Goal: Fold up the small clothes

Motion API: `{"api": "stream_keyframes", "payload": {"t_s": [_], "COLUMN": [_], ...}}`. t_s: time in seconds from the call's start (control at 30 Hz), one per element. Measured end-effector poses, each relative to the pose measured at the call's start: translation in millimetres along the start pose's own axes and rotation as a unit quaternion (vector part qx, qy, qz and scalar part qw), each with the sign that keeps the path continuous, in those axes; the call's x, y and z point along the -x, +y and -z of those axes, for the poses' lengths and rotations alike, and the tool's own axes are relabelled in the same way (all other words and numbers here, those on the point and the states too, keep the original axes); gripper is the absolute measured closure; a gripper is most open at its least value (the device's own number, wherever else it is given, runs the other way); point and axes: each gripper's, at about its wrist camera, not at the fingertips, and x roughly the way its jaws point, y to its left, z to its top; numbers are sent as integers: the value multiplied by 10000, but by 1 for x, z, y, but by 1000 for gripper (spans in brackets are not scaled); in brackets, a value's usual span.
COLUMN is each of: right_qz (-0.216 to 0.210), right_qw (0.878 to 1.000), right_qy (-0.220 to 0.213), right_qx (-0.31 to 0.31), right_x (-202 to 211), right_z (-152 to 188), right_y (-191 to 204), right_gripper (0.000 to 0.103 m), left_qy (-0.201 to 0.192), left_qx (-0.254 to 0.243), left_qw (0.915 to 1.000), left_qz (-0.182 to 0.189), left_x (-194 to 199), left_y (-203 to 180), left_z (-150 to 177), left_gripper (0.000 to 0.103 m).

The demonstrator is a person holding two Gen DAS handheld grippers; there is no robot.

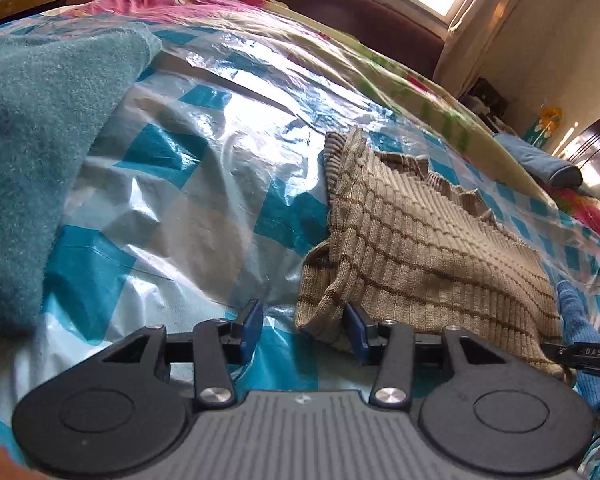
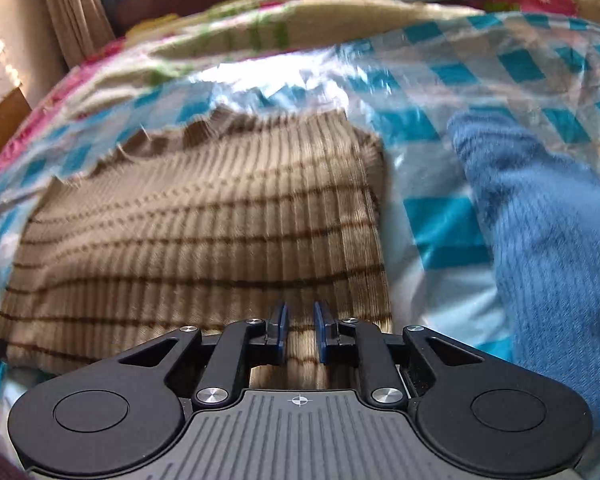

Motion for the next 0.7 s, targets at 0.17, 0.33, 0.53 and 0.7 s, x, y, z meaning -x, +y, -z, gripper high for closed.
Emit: {"api": "stream_keyframes", "payload": {"t_s": [0.17,0.33,0.53,0.7], "right_qz": [-286,-955,-1368,-1273], "right_qw": [9992,9929,9809,9779], "right_qy": [-207,-111,254,613], "right_qx": [164,694,1361,1538], "right_x": [20,19,-16,-57], "right_z": [-10,-32,-60,-74], "right_y": [28,98,201,261], "right_gripper": [84,78,63,58], "left_qy": [-108,17,193,263], "left_qx": [20,94,271,430], "left_qw": [9999,9995,9977,9958], "left_qz": [130,296,586,769], "left_x": [5,3,-5,-12], "left_y": [-1,-2,1,6], "left_z": [0,2,3,2], "left_gripper": [53,53,53,53]}}
